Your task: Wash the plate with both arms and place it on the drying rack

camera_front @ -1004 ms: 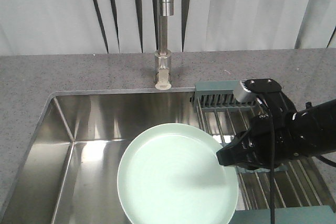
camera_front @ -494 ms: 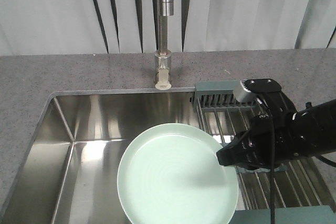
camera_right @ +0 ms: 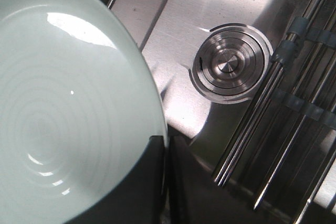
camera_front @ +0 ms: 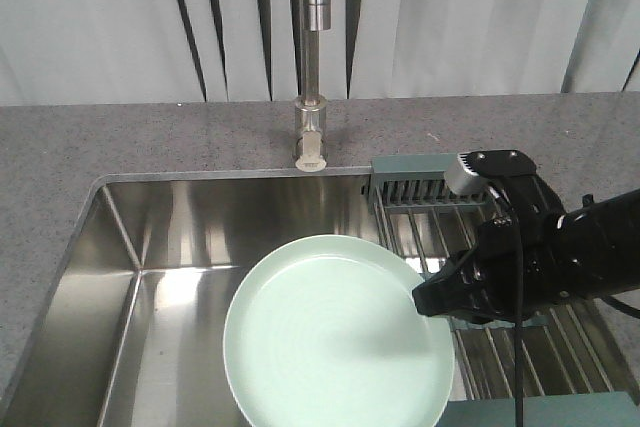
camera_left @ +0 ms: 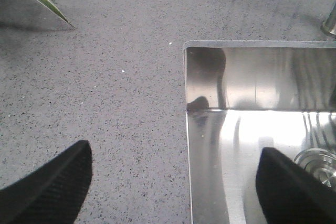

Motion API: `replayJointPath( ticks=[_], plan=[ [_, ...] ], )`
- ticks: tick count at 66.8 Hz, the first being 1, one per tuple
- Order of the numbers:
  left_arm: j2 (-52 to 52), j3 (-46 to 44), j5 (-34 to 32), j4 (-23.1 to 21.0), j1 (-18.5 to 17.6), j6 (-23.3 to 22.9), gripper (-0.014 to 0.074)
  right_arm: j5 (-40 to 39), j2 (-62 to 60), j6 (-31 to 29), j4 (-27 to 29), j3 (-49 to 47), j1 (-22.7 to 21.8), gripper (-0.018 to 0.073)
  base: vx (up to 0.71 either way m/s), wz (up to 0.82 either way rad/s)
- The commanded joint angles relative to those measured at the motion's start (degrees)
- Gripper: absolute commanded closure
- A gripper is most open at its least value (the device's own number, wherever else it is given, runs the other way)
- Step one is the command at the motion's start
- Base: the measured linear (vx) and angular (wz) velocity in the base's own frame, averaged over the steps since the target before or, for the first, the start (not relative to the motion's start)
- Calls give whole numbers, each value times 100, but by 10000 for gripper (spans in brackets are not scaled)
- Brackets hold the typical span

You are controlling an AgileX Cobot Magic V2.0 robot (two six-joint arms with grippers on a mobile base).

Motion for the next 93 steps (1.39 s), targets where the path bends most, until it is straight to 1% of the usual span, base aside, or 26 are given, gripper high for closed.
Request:
replayJointPath(
  ticks=[1,85,93],
  plan=[
    [50,-122,-383,-56,-5,-50,11,-98,-158,-59,241,-148,1,561,0,0],
    [50,-122,-323,-56,-5,-50,11,-143,-158,-59,242,-148,1,561,0,0],
    [50,-122,-323,-56,-5,-50,11,-136,-158,-184,204,-148,1,561,0,0]
  ],
)
